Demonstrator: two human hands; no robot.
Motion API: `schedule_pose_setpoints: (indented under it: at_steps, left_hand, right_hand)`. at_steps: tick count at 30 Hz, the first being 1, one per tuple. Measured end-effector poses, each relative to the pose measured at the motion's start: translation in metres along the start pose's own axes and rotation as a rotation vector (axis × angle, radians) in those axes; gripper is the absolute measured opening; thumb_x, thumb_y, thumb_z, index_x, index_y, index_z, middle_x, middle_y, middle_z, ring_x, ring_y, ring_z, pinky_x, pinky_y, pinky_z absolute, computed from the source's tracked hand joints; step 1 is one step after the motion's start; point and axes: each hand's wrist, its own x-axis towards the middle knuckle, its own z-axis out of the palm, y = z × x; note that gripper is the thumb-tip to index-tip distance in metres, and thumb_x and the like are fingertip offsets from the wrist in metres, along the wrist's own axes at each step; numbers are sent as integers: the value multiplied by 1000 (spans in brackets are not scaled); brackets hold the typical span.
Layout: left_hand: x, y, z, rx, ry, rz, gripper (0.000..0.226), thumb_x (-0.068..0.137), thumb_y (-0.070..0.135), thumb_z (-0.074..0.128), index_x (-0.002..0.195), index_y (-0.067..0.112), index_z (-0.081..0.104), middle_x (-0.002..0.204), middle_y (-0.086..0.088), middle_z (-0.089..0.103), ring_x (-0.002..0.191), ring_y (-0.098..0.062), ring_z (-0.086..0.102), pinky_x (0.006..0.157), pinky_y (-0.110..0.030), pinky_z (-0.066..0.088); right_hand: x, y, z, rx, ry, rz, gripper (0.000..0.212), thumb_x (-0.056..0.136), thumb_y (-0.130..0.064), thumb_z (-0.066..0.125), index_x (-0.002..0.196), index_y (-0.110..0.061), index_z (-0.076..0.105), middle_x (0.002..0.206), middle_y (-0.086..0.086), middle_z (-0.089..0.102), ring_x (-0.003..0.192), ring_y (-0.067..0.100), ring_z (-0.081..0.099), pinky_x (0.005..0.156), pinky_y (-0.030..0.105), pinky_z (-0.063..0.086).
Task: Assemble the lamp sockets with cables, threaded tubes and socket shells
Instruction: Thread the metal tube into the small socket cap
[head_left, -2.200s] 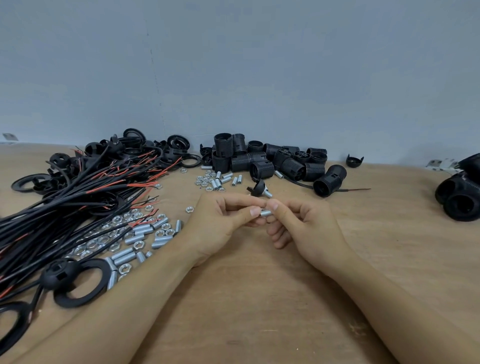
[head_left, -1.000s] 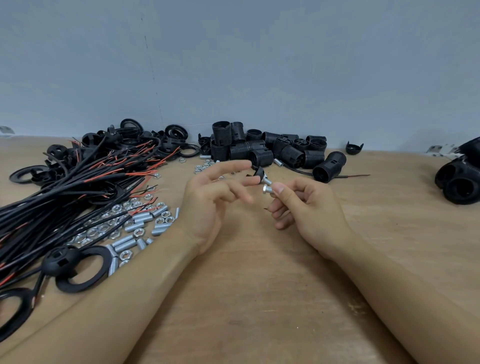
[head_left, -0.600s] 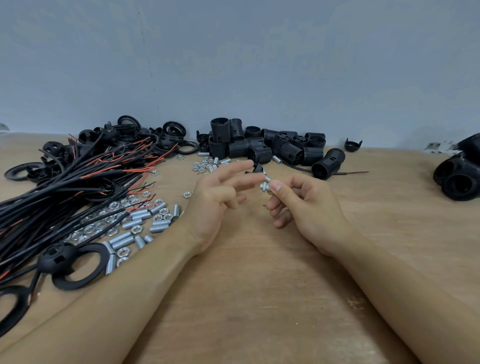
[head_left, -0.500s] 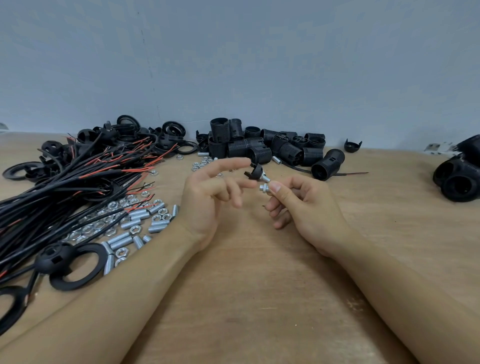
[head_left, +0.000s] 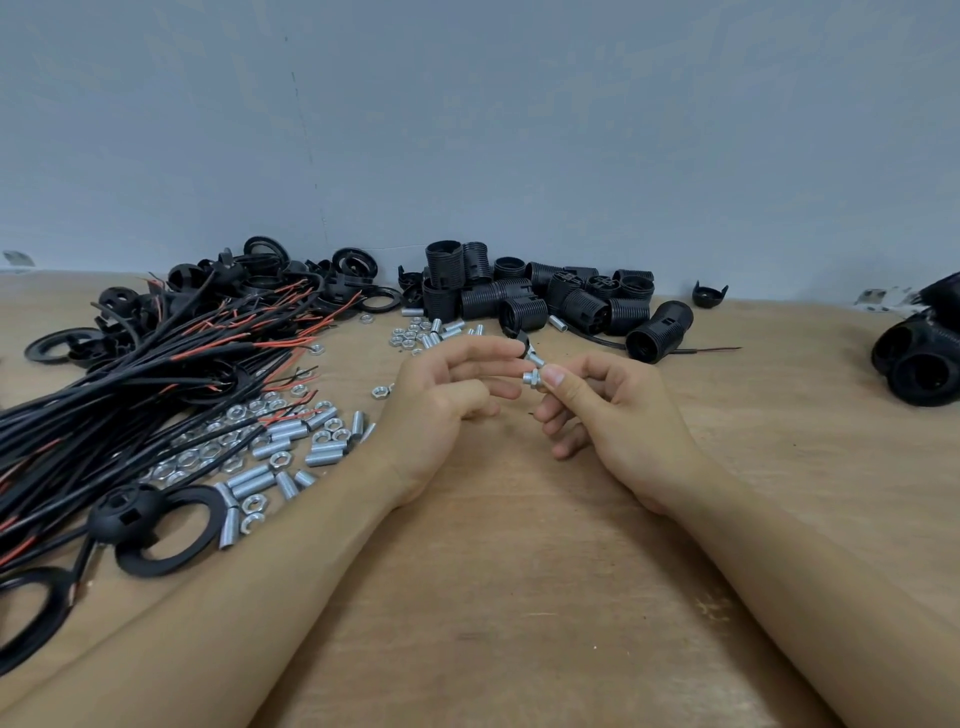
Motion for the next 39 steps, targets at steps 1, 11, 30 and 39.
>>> schedule_pose_setpoints:
  at_steps: [1,11,30,39]
  left_hand:
    - [-2,1,2,50,35,17,44,65,3,55,104,15,71,101,-7,75,91,-16,69,80,-32,52]
    - [6,25,-77,1610,808,-222,42,85,17,62,126,13,57,134,-19,51,126,-40,36,102,-48,29]
    - [10,6,-36,1178,423,387,26,78,-10,57,94,5,71,83,-14,71,81,-38,63,73,-48,50]
    - [-5,17,-27,839,94,691,21,82,-8,73,94,8,79,90,-3,74,87,-22,67,80,-32,52]
  right_hand:
    - [0,0,0,-1,5,3,18,96,-18,62,87,-2,67,66,6,68,57,16,62,48,28,54]
    - [-1,-1,1,-16,21,34,18,95,-19,63,85,-6,68,64,4,67,56,14,61,47,26,52]
    - [0,-3,0,-8,43,71,17,95,-19,63,88,-3,67,63,3,67,56,13,60,47,26,52]
    - [0,-6,0,10,40,92,18,96,-19,63,87,-4,67,64,4,68,55,13,59,46,26,52]
